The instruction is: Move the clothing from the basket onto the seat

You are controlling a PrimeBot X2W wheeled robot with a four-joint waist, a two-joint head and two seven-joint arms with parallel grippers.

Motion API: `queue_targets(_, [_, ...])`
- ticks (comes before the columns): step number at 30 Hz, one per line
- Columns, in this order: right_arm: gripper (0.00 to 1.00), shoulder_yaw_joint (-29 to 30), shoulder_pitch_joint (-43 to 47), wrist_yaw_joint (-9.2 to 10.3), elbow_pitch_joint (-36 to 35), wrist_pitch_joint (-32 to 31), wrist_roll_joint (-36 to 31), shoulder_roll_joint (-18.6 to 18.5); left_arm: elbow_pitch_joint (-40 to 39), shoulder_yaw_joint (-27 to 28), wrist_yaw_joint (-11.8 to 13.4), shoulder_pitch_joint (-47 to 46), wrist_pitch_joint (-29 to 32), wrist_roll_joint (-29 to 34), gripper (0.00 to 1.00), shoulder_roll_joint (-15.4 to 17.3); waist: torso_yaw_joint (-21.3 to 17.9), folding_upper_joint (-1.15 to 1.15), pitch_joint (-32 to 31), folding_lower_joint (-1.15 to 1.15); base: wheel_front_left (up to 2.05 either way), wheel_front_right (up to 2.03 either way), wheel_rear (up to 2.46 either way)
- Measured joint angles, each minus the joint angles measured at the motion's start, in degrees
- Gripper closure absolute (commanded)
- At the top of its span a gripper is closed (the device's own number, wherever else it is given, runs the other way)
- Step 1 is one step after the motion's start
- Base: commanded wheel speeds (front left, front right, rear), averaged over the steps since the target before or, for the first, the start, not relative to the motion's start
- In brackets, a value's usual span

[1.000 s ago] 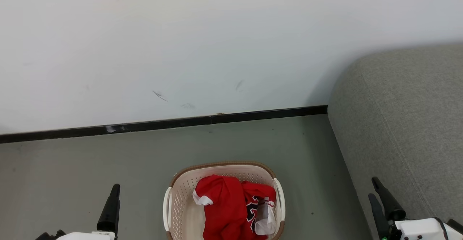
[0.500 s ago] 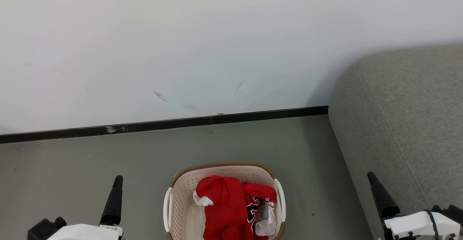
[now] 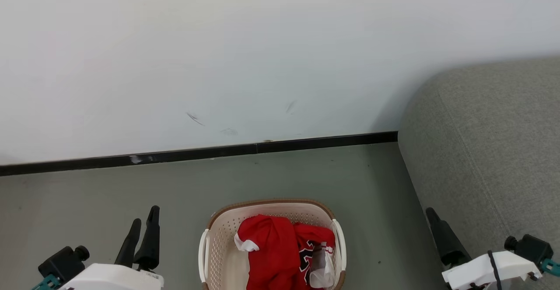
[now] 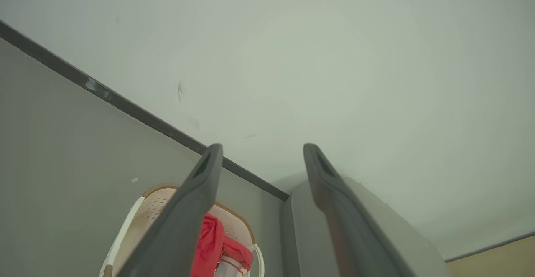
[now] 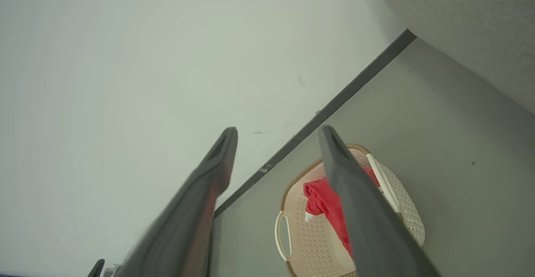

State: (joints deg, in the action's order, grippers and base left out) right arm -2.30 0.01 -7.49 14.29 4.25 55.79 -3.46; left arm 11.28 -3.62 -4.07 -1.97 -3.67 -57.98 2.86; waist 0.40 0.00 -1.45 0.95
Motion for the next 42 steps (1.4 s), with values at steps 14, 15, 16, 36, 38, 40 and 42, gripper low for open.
queue_targets(14, [0.00, -1.8, 0.0, 0.00, 0.0, 2.4, -14.3, -0.1, -1.3, -3.5, 3.2, 0.2, -2.5, 15.0, 0.00, 1.0, 0.0, 0.00, 0.3, -0.62, 0.00, 0.00, 0.00])
queue_targets(15, [0.00, -1.7, 0.0, 0.00, 0.0, 2.6, -15.3, -0.1, -1.4, -3.7, 3.5, 0.3, -2.6, 15.7, 0.00, 1.0, 0.0, 0.00, 0.4, -0.66, 0.00, 0.00, 0.00])
queue_targets(16, [0.00, -1.7, 0.0, 0.00, 0.0, 2.9, -16.6, -0.1, -1.5, -3.9, 3.7, 0.4, -2.9, 16.4, 0.00, 1.0, 0.0, 0.00, 0.4, -0.70, 0.00, 0.00, 0.00])
queue_targets(36, [0.00, -2.0, 0.0, 0.00, -0.5, 6.4, -36.1, 0.6, -1.3, -6.3, 8.6, 1.4, -7.0, 33.3, 0.00, 0.8, 0.4, 0.00, 1.3, -0.91, 0.00, 0.00, 0.00])
queue_targets(38, [0.00, -2.1, 0.0, 0.00, -0.5, 7.0, -38.1, 0.6, -1.2, -6.6, 9.1, 1.4, -7.5, 34.6, 0.00, 0.8, 0.4, 0.00, 1.4, -0.91, 0.00, 0.00, 0.00])
queue_targets(40, [0.00, -2.3, 0.0, 0.00, -0.4, 7.4, -39.7, 0.7, -1.1, -6.9, 9.6, 1.4, -7.6, 36.4, 0.00, 0.8, 0.4, 0.00, 1.5, -0.91, 0.00, 0.00, 0.00])
queue_targets(42, [0.00, -2.5, 0.0, 0.00, -0.4, 7.7, -41.7, 0.7, -1.0, -7.3, 10.1, 1.4, -8.2, 37.7, 0.00, 0.8, 0.5, 0.00, 1.6, -0.91, 0.00, 0.00, 0.00])
